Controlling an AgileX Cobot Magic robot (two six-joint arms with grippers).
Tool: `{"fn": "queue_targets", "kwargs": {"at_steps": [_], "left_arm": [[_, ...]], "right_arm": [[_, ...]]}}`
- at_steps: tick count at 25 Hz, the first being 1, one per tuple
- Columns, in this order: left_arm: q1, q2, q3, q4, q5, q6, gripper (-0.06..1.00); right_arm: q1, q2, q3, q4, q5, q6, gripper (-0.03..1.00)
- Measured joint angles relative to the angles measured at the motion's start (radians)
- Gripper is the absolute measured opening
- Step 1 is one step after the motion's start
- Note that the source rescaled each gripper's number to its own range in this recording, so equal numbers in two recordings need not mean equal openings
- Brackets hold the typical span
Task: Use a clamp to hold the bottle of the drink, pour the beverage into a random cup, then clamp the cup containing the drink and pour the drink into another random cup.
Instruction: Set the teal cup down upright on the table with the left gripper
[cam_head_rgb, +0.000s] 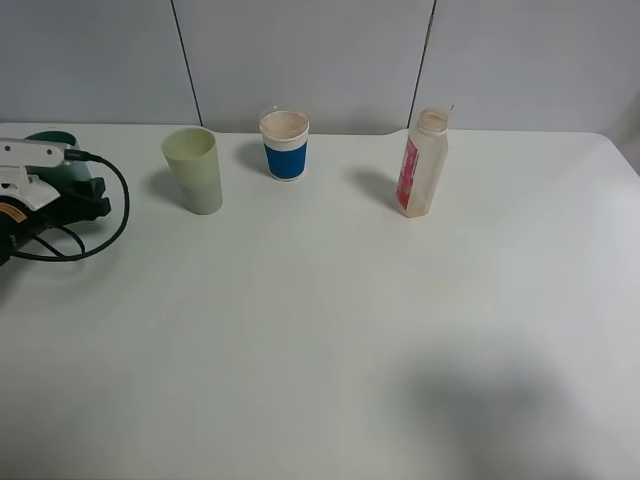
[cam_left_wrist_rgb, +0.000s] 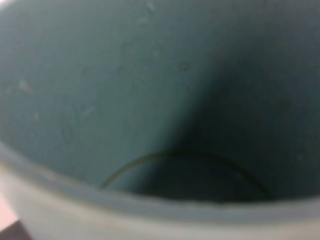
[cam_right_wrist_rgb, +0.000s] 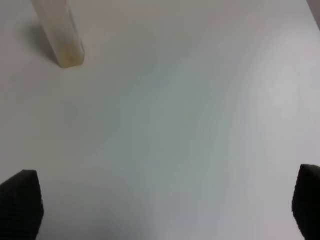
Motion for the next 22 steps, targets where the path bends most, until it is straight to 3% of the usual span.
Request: {"fn": "queue_targets", "kwargs": {"at_steps": [13, 22], "left_arm": [[0.0, 0.079, -0.021, 0.032, 0.0, 0.007, 0.0], [0.0, 0.149, -0.13, 0.068, -0.016, -0.05, 0.0]], "right_arm": [[0.0, 0.0, 0.0, 0.0, 0.0, 0.0, 1.0], [0.0, 0.0, 0.0, 0.0, 0.0, 0.0, 1.0]]}}
